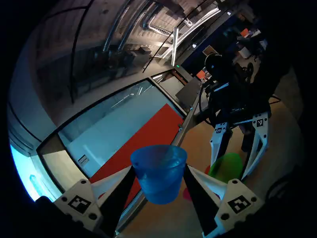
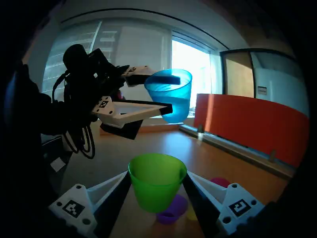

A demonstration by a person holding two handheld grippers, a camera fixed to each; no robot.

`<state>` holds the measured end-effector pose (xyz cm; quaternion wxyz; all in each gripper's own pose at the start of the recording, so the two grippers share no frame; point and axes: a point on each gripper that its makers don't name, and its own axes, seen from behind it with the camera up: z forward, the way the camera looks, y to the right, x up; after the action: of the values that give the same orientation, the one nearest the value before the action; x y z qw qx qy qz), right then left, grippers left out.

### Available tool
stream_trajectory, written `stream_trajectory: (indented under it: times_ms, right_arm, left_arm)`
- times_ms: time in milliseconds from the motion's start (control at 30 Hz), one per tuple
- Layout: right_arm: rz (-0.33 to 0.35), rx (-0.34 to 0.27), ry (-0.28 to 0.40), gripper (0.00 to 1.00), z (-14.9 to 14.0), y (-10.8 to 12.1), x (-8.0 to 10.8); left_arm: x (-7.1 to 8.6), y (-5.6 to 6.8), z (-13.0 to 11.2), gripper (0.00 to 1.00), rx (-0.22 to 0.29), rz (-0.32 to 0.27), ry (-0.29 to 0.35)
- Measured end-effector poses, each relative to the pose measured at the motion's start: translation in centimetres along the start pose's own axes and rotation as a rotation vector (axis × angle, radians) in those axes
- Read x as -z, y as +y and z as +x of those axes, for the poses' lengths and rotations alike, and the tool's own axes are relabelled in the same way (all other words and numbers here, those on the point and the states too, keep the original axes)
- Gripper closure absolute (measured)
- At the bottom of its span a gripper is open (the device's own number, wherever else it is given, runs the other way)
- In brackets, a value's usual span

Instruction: Pour water

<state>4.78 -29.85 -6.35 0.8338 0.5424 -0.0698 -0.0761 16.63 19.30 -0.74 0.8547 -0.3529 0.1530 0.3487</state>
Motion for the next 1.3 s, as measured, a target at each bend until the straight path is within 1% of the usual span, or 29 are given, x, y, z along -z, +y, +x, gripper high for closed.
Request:
stream_trajectory:
  times_ms: [267,567,900,1300]
  right_arm:
    - [0.019,0.011,0.003,0.10,0.31,-0.46,-0.03]
    - [0.024,0.014,-0.001,0.10,0.36,-0.41,-0.12]
    - [0.024,0.017,0.005,0.10,0.62,-0.40,-0.29]
    - [0.019,0.018,0.004,0.10,0.59,-0.19,-0.23]
  left_arm:
    - [0.01,0.12,0.32,0.17,-0.016,0.001,0.006]
    - [0.17,0.19,0.24,0.17,-0.039,0.003,0.006]
    - [0.11,0.37,0.26,0.17,-0.086,0.004,0.005]
    - [-0.14,0.39,0.47,0.17,-0.126,0.007,0.009]
